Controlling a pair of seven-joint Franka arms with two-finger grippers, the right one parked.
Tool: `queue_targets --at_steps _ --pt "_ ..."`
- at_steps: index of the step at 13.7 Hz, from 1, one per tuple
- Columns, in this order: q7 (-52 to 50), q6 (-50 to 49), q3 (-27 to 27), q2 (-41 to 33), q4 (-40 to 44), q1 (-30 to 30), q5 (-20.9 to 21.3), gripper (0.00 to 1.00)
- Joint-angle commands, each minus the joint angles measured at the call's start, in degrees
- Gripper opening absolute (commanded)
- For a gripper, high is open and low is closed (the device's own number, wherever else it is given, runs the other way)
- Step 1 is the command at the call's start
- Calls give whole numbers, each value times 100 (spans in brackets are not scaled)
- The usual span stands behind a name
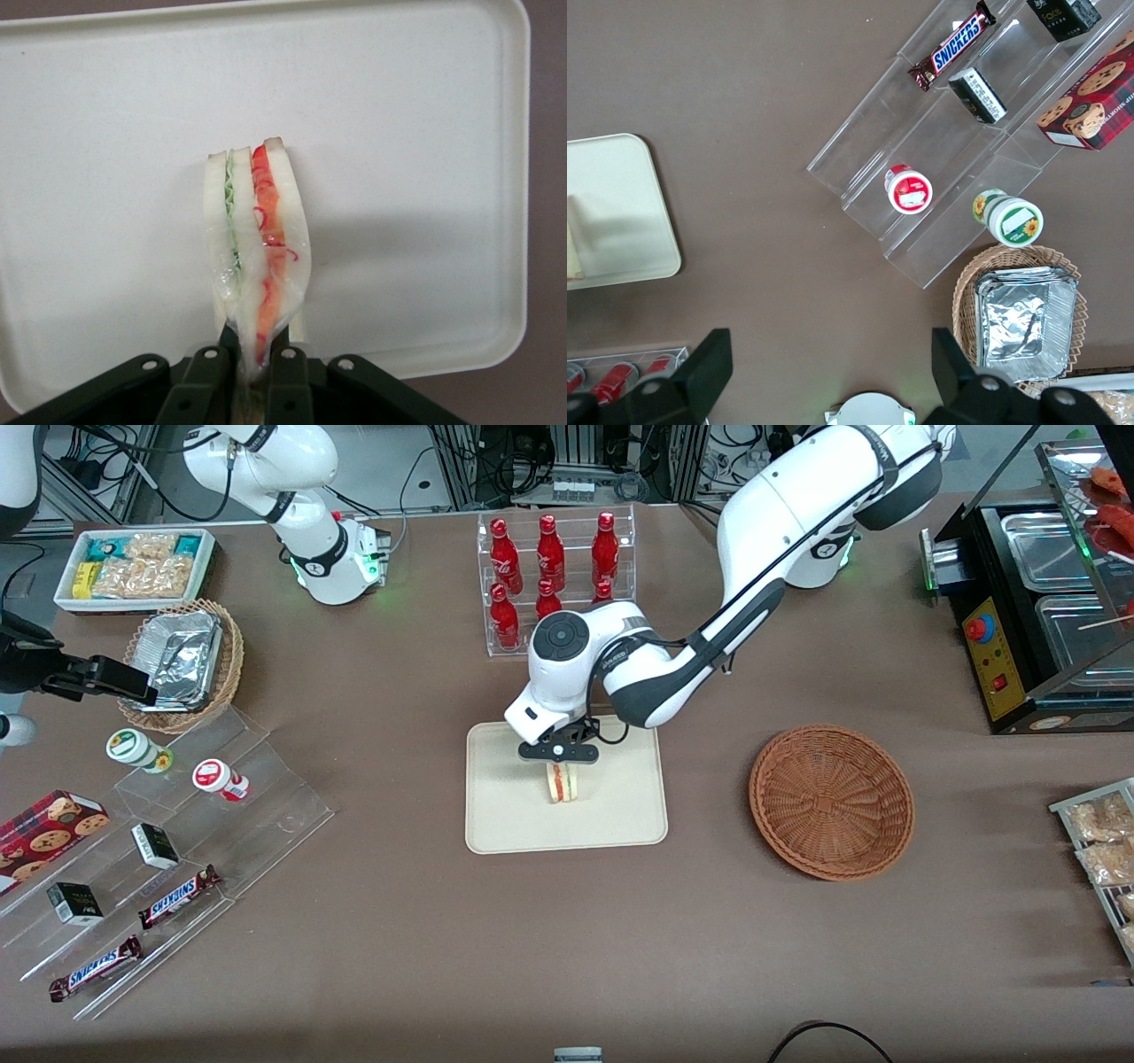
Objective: Place sandwich from basket to tray
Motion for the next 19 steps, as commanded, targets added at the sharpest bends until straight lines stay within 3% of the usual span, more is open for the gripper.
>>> queue_targets --at_steps 1,6,7,8,9,10,13,17,19 --pt "-149 192 323 88 153 -316 145 0" --pt "-149 404 403 158 135 -369 224 0" --pt "-149 404 403 167 135 -378 233 7" --pt "-158 404 403 167 144 -378 224 43" --pt "-176 396 412 158 144 -378 233 91" --pt "-167 378 412 150 144 -378 233 99" --pt "-176 273 412 36 171 -326 216 100" --pt "-202 -350 386 -692 188 -202 101 100" --pt "-193 -596 394 -1105 171 -19 -205 100"
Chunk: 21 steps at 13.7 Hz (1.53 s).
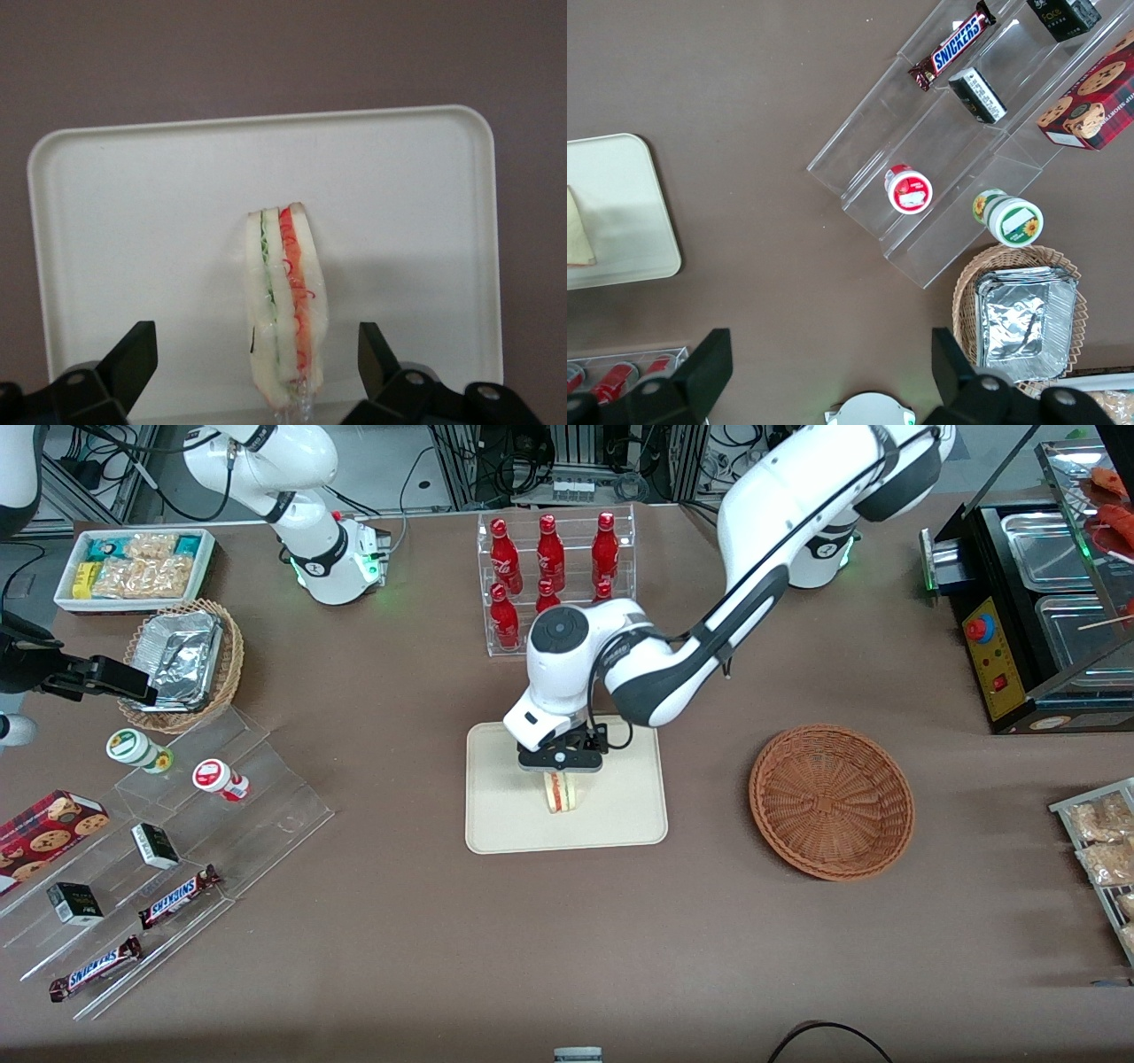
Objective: Place sandwich from basket to tray
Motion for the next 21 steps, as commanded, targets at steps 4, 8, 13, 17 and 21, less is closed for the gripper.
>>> queue_targets --at_steps 4,8,13,17,21 --pt "115 -1342 28 -1475 -189 645 -771 100" --pt "1326 -2300 27 -2336 -198 1383 -1642 100" --pt "2531 -2995 27 -2918 -198 2245 -2118 100" --pt "3523 -3400 841 -3287 -207 2308 -2521 100" --pt "4693 -3839 1704 -3586 -242 2273 -2751 100"
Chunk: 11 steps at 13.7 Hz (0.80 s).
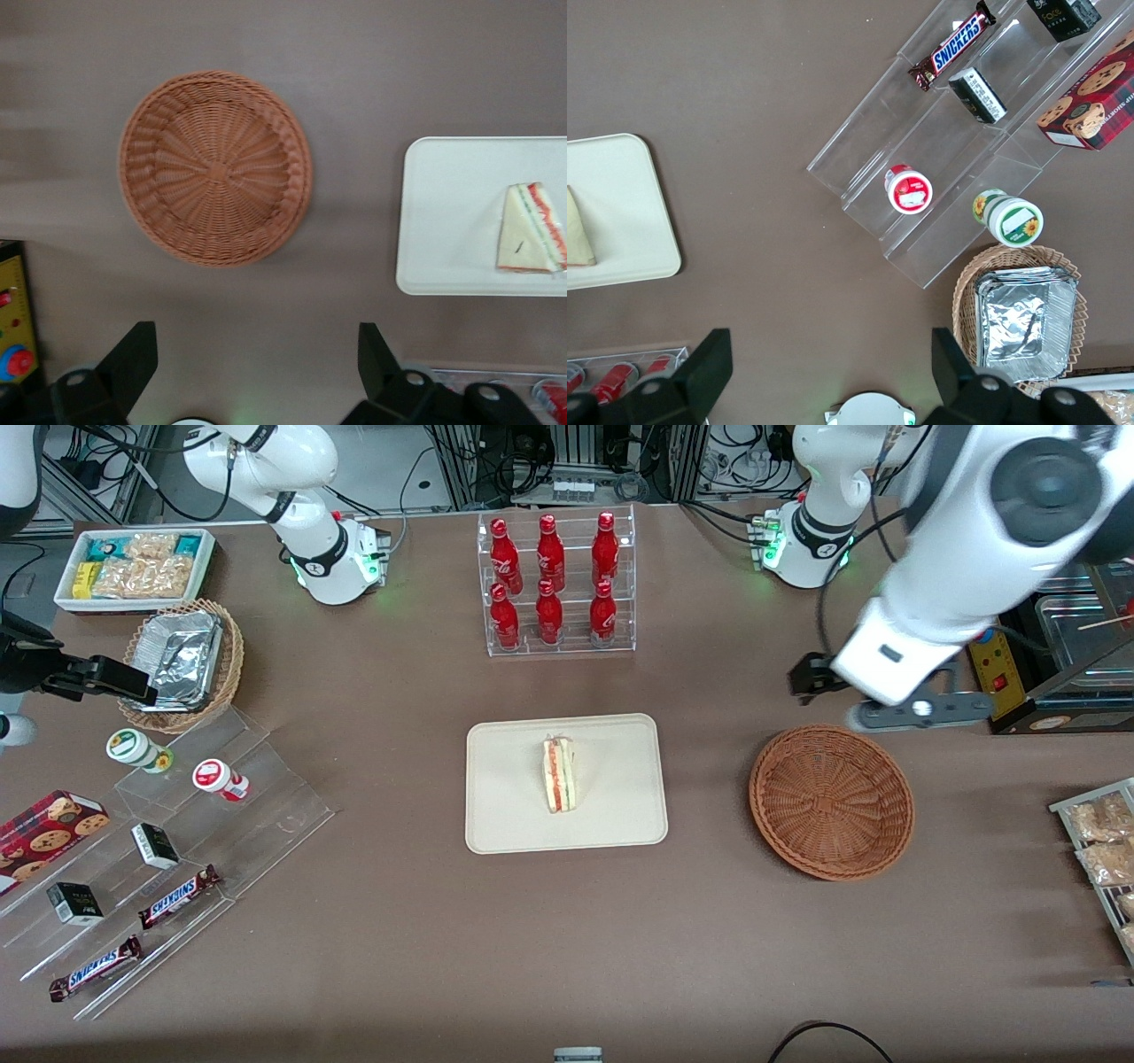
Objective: Place sandwich from basket to tray
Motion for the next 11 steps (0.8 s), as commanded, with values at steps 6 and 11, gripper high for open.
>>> queue_targets --at_steps 6,11 --pt "1614 -172 1548 -438 -306 -368 -137 100" --pt "1923 -164 1866 -473 -297 -439 -137 100"
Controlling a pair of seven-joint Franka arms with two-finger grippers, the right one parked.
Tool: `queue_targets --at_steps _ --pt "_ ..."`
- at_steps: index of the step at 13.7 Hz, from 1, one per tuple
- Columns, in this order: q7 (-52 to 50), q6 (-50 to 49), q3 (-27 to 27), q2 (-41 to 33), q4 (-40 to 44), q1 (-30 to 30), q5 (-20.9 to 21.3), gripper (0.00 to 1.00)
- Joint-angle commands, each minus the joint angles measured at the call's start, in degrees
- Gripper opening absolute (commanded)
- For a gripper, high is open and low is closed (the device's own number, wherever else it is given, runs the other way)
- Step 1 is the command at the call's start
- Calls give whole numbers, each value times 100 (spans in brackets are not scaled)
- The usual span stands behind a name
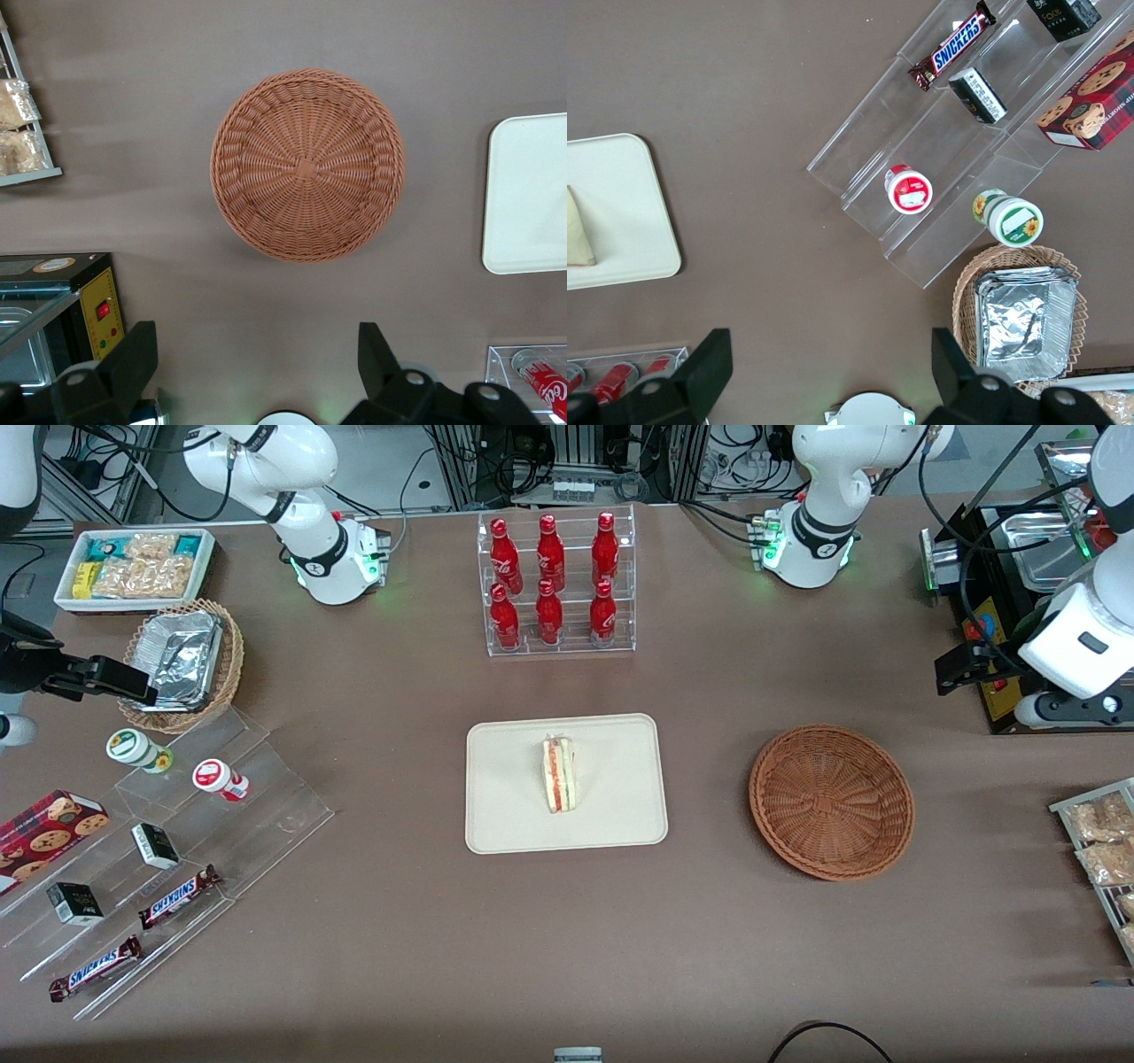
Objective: Place sandwich from basket to tray
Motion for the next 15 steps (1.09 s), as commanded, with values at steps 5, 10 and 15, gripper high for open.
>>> queue_targets --at_steps 5,10,15 --pt "191 -3 311 -638 -483 -143 -83 100" --pt "94 -3 320 -612 -440 -134 -82 100" --pt "95 32 320 -594 -404 -99 -179 100"
